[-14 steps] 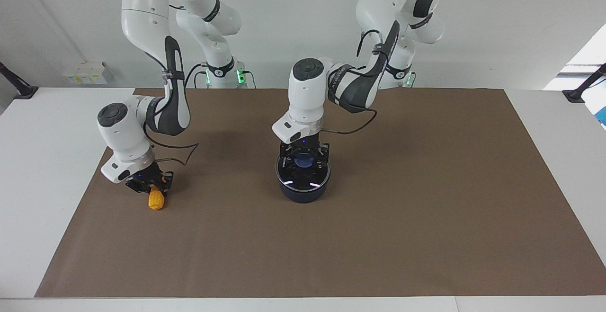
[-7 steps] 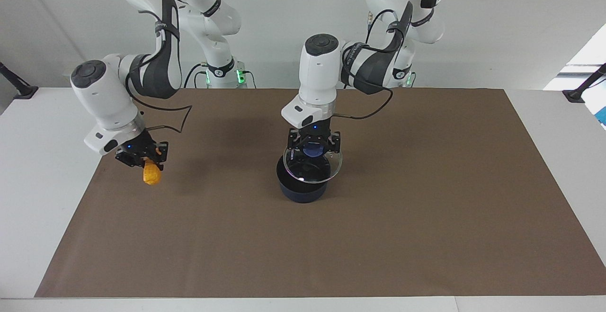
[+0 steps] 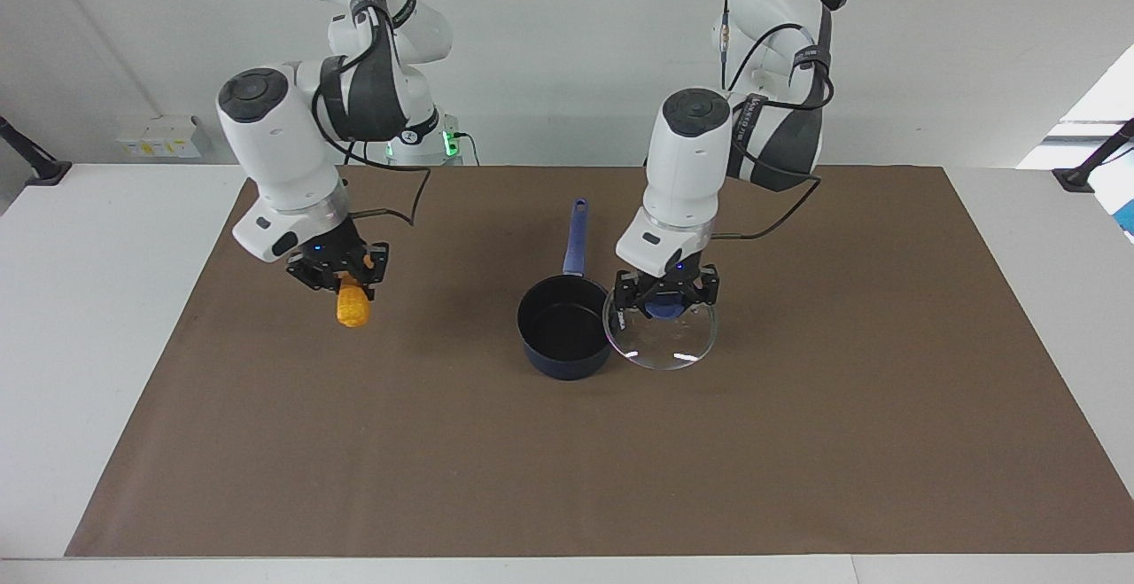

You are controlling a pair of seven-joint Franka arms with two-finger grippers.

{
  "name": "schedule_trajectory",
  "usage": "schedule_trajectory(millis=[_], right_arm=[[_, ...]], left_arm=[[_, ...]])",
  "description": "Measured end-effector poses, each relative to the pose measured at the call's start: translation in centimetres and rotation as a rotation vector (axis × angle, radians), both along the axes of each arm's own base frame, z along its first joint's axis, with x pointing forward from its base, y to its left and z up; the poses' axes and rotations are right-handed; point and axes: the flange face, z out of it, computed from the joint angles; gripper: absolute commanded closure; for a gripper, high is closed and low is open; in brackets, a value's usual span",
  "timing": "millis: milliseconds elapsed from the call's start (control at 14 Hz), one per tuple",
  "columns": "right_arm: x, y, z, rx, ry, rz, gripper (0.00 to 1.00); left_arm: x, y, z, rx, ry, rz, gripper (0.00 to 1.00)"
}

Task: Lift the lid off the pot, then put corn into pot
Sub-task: 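Lift the lid off the pot while the right gripper carries the corn, then lower the lid onto the table while the right gripper holds corn over pot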

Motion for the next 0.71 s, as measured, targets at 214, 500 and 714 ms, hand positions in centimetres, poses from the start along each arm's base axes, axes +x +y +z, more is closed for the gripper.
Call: schedule_trajectory(millis=[214, 500, 714], right_arm=[[-0.5, 7.6, 0.2, 0.017, -0.010, -0.050, 1.00], [-0.4, 16.2, -1.5, 0.033, -0.005, -0.111, 1.00], [0.0, 21.3, -3.5, 0.051, -0.016, -0.157, 1.00]], left_arm=[[1.1, 3.9, -0.8, 0.011, 0.019, 0.042, 1.00], [-0.1, 9.1, -2.6, -0.009, -0.023, 0.059, 1.00], [-3.3, 12.7, -5.2, -0.002, -0.014, 0.030, 1.00]])
